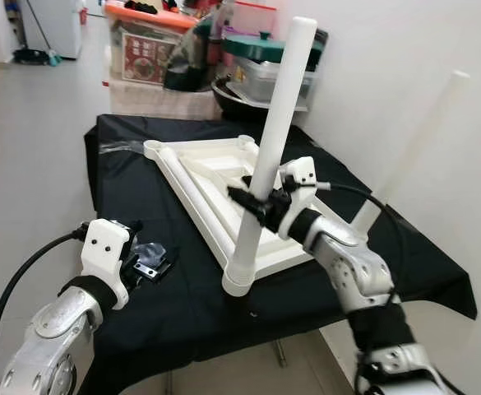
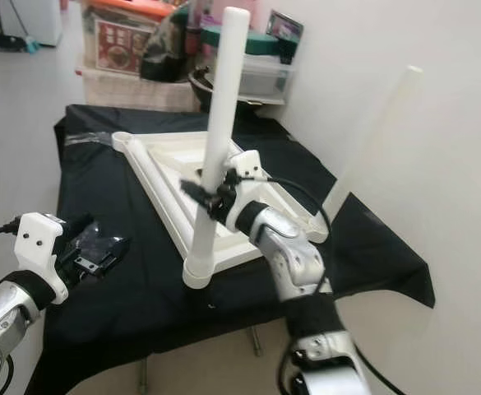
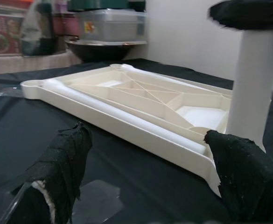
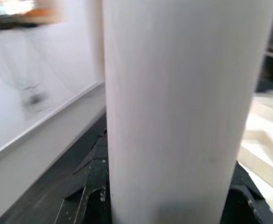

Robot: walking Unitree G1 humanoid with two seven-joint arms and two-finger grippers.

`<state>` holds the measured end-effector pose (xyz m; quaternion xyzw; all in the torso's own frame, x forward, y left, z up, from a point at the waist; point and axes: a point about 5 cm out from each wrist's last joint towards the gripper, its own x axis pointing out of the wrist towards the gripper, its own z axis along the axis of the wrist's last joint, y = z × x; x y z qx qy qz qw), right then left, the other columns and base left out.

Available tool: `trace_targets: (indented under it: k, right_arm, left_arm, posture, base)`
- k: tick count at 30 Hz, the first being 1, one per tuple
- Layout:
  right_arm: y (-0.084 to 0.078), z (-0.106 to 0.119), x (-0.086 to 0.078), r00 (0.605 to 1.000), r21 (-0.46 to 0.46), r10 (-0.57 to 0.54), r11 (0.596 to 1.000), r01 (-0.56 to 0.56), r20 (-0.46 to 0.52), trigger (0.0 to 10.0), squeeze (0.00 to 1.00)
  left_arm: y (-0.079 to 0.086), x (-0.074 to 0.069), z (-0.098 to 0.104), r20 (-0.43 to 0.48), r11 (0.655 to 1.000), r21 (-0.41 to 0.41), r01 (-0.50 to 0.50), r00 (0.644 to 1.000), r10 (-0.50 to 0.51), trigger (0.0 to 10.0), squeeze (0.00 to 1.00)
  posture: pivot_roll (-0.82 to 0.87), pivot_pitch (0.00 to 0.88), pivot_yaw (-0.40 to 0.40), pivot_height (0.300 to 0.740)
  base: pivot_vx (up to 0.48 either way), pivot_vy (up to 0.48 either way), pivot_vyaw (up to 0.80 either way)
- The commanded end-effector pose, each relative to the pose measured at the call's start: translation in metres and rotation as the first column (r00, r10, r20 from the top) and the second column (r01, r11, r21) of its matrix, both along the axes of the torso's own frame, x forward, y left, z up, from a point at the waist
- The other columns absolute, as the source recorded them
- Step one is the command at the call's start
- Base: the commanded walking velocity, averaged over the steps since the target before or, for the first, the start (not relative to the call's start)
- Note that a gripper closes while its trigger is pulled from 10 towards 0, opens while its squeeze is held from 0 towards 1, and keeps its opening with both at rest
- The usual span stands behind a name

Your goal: Building children table

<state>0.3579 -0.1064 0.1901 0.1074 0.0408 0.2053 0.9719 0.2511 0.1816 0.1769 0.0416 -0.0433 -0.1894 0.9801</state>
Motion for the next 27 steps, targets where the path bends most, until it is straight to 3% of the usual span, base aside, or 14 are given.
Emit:
trace_targets:
  k: [1,3,6,9,11,12,13,15,18,22,27]
  right_arm:
    - [-0.034,-0.065,-0.01,0.929,-0.133,-0.247,0.967,0.218,-0.276,0.0,0.0]
    - [-0.039,-0.068,-0.012,0.909,-0.136,-0.306,0.951,0.278,-0.282,0.0,0.0]
    - [-0.055,-0.067,-0.026,0.837,-0.139,-0.497,0.867,0.478,-0.227,0.0,0.0]
    - [-0.059,-0.058,-0.028,0.806,-0.096,-0.554,0.832,0.547,-0.21,0.0,0.0]
    - [-0.056,-0.054,-0.027,0.802,-0.057,-0.551,0.83,0.554,-0.23,0.0,0.0]
    - [-0.051,-0.044,-0.024,0.816,0.009,-0.522,0.841,0.541,-0.248,0.0,0.0]
    - [-0.051,-0.044,-0.024,0.816,0.009,-0.522,0.841,0.541,-0.248,0.0,0.0]
    - [-0.039,-0.017,-0.015,0.859,0.132,-0.45,0.862,0.489,-0.245,0.0,0.0]
    - [-0.024,0.03,-0.003,0.962,0.288,-0.225,0.921,0.262,-0.157,0.0,0.0]
    - [-0.028,0.068,0.005,0.993,0.299,-0.112,0.947,0.116,-0.03,0.0,0.0]
    - [-0.029,0.082,0.007,0.998,0.279,-0.062,0.959,0.056,0.013,0.0,0.0]
  left_arm:
    - [-0.003,0.0,-0.003,-0.015,1.0,-0.009,0.0,1.0,0.0,10.0,0.0]
    - [-0.002,0.0,-0.004,-0.016,1.0,-0.008,-0.002,1.0,0.002,10.0,0.0]
    - [0.002,-0.001,-0.003,-0.015,1.0,0.001,-0.013,1.0,0.013,10.0,0.0]
    - [0.003,0.001,-0.003,-0.012,1.0,0.006,-0.019,1.0,0.019,10.0,0.0]
    - [0.003,0.003,-0.002,-0.009,1.0,0.006,-0.019,1.0,0.019,10.0,0.0]
    - [0.001,0.005,-0.001,-0.004,1.0,0.004,-0.014,1.0,0.014,10.0,0.0]
    - [0.001,0.005,-0.001,-0.004,1.0,0.004,-0.014,1.0,0.014,10.0,0.0]
    - [-0.002,0.007,0.003,0.007,1.0,-0.004,0.009,1.0,-0.009,10.0,0.0]
    - [0.001,0.009,0.007,0.019,1.0,-0.001,0.025,0.999,-0.025,10.0,0.0]
    - [0.006,0.011,0.013,0.033,0.999,0.001,0.041,0.999,-0.041,10.0,0.0]
    - [0.007,0.01,0.017,0.042,0.998,0.006,0.07,0.997,-0.07,10.0,0.0]
  posture:
    - [0.16,0.0,-0.193,0.74]
    - [0.16,0.0,-0.193,0.74]
    - [0.15,0.0,-0.182,0.74]
    - [0.14,0.0,-0.172,0.74]
    - [0.14,0.0,-0.17,0.74]
    - [0.13,0.0,-0.167,0.74]
    - [0.13,0.0,-0.167,0.74]
    - [0.13,0.0,-0.16,0.74]
    - [0.13,0.0,-0.152,0.74]
    - [0.13,0.0,-0.156,0.74]
    - [0.13,0.0,-0.161,0.74]
  base:
    - [0.0,0.0,0.0]
    - [0.0,0.0,0.0]
    - [0.0,0.0,0.0]
    - [0.0,0.0,0.0]
    - [0.0,0.0,0.0]
    - [0.0,0.0,0.0]
    - [0.0,0.0,0.0]
    - [0.0,0.0,0.0]
    - [0.0,0.0,0.0]
    - [0.0,0.0,0.0]
    - [0.0,0.0,0.0]
